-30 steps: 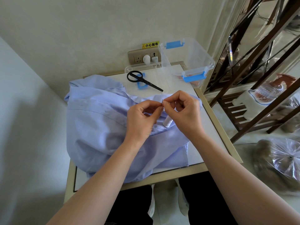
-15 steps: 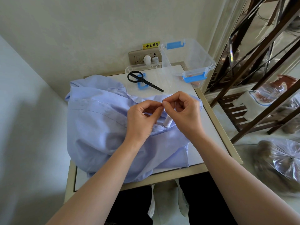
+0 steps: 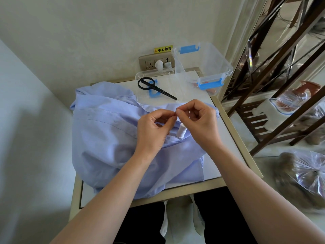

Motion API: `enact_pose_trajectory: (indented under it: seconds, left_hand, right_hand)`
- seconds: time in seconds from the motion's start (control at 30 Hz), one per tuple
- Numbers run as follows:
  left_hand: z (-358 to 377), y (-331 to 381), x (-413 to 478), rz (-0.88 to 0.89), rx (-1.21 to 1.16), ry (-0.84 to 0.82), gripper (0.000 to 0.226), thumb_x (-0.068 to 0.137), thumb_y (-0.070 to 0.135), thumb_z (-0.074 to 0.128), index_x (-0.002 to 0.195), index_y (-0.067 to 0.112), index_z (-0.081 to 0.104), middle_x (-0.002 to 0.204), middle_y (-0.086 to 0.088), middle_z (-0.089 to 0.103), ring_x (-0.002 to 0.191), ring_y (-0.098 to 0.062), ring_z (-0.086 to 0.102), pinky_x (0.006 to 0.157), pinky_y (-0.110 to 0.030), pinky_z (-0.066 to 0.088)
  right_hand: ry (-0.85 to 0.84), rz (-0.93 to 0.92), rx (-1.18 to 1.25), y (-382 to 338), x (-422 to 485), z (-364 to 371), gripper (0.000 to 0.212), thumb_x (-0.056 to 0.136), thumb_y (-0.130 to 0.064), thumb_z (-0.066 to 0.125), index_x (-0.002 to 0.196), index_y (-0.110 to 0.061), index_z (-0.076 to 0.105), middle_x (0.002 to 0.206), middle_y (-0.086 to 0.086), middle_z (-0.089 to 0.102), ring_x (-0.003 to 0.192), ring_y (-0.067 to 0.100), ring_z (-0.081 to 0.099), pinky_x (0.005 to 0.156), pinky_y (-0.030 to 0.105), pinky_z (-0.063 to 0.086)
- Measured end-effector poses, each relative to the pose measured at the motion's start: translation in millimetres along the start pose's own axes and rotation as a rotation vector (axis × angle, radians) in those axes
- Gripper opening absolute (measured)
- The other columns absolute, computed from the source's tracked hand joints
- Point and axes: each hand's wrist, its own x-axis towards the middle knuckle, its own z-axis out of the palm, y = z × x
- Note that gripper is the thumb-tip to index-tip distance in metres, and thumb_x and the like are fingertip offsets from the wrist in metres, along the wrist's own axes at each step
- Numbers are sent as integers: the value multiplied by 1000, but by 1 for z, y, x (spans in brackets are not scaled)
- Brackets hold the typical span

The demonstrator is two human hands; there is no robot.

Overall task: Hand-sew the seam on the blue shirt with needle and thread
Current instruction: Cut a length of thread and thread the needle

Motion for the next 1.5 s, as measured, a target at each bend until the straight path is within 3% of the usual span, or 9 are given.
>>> enact_pose_trajectory:
  seconds: [0.5,0.63,0.9,1.27,1.5]
  left_hand:
    - [-2,4,-2,49,103,2,5,87,13,73,90,14,77,84,7,74,78,-12,69,75,-36,58]
    - [-3,3,-2,60,106,-8,6,86,13,73,90,15,77,83,8,74,78,-13,69,75,-39,58]
    - [-7,4,0,15,22,24,14,86,19,68,100,20,72,83,7,73,77,-17,71,73,-46,59]
    - [-11,11,6,321,330,35,5,83,10,69,83,15,70,80,9,68,69,-7,61,61,-21,51]
    - [-10,9,8,410,435,49,3,81,11,67,79,14,67,76,4,64,67,-7,58,59,-30,52]
  right_hand:
    - [-43,54,18,-2,0,-1,21,87,-5,68,76,-22,65,53,-17,49,52,12,33,50,19,30]
    - [-61,64,20,-1,0,-2,18,88,-7,67,77,-22,65,54,-15,48,54,18,35,51,24,31]
    - [-88,74,16,0,1,-3,19,90,-6,65,77,-21,64,52,-16,48,54,13,34,51,21,30]
    - [-158,71,-14,3,3,-5,15,89,-9,68,78,-19,66,54,-7,47,54,13,33,51,20,28]
    - [-191,88,-30,2,3,-6,18,89,-6,68,76,-19,63,53,-22,54,51,5,33,51,14,30]
